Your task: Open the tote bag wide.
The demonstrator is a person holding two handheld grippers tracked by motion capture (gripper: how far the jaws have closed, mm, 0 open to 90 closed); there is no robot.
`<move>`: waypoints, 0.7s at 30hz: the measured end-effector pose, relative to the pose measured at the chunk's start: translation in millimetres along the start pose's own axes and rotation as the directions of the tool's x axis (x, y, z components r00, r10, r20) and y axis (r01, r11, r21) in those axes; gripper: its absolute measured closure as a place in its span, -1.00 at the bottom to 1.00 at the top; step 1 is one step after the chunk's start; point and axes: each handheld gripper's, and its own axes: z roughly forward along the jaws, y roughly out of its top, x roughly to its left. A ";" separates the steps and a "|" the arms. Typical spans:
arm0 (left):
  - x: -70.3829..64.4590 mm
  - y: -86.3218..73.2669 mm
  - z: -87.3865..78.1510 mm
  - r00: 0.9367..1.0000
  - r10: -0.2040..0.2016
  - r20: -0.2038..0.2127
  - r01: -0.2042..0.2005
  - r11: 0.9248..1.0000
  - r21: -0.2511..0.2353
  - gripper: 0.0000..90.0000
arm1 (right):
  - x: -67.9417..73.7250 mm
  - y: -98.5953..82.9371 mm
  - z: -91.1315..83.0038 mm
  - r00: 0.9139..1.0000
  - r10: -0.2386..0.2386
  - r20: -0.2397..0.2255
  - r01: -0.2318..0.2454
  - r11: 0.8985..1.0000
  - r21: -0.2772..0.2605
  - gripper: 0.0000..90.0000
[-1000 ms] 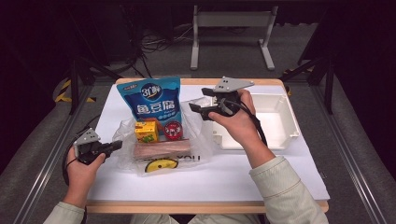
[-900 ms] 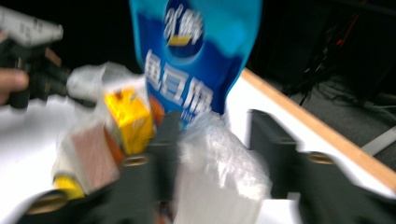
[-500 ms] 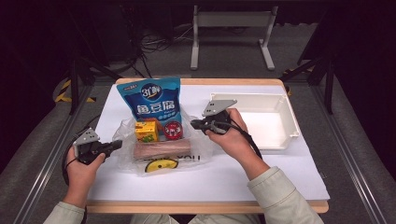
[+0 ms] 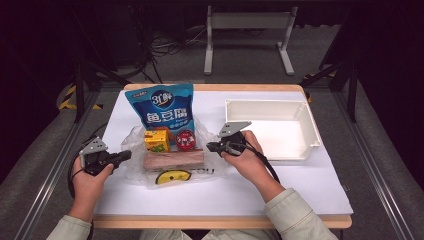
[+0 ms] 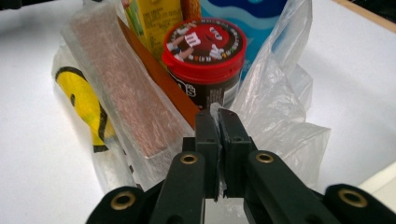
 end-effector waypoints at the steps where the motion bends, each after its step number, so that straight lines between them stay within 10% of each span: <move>1: 0.8 -0.5 1.1 1.000 -0.006 0.001 0.006 1.000 0.002 0.96 | 0.1 -1.4 1.5 1.000 0.001 0.001 -0.001 1.000 0.004 0.95; 21: 5.8 -7.2 23.3 0.999 -0.038 0.020 0.036 0.994 0.108 0.97 | 2.7 -26.4 25.6 0.999 0.023 0.023 -0.025 0.996 0.085 0.95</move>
